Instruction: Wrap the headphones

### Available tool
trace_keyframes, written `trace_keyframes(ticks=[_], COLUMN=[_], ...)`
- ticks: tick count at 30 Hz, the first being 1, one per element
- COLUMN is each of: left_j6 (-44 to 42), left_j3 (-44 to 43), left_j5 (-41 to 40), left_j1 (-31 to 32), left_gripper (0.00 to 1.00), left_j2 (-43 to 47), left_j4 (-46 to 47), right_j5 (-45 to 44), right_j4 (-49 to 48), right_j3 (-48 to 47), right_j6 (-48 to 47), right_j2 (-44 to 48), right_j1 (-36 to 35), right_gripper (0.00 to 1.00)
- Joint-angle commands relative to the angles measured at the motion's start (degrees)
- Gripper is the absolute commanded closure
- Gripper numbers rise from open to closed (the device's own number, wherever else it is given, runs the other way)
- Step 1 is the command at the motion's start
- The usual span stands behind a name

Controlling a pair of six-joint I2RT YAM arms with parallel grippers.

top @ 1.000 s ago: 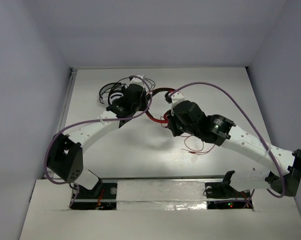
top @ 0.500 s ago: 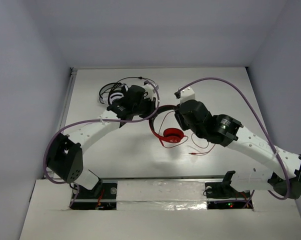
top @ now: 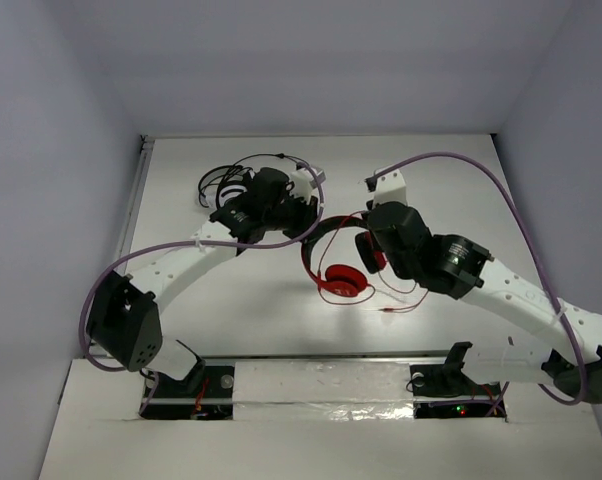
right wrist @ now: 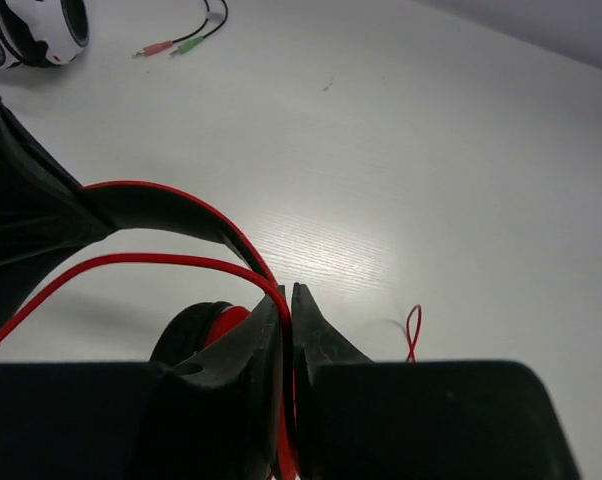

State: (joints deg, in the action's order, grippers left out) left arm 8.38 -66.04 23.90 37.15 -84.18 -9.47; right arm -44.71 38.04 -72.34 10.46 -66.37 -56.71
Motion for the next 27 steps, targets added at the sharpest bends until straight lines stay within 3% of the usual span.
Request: trace_keyframes(ticks=[1, 4, 12, 20, 23, 27], left_j6=[0.84, 1.99, 3.65, 8.05, 8.93, 9.28], left_j3=[-2.95, -2.69, -2.25, -2.95, -5.05, -8.48], left_j5=[4.22, 10.63, 16.43, 19.6, 19.43, 14.7], left_j1=[-0.92, -2.25, -4.88, -7.7, -9.1, -9.72], left_gripper=[1.0, 1.0, 1.0, 1.0, 1.0, 1.0], left_j2=[4.99, 5.96, 9.21, 11.49, 11.67, 11.23], left_j4=[2.97, 5.33, 8.33, 13.07, 12.47, 9.56], right_j5=[-3.37, -2.32, 1.11, 19.89, 27.1, 34.06], right_j4=[-3.94, -4.9, -9.55, -25.79, -31.17, -45.84], right_j3=[0.61, 2.28, 5.36, 16.15, 19.94, 27.76], right_j6=[1.84, 3.16, 5.54, 7.73, 9.4, 11.86], right_j2=[2.99, 3.44, 7.04, 13.28, 14.6, 17.06], right_j1=[0.8, 2.03, 3.7, 9.77, 11.09, 11.09], right_gripper=[0.87, 0.82, 0.7, 0.62, 0.62, 0.69])
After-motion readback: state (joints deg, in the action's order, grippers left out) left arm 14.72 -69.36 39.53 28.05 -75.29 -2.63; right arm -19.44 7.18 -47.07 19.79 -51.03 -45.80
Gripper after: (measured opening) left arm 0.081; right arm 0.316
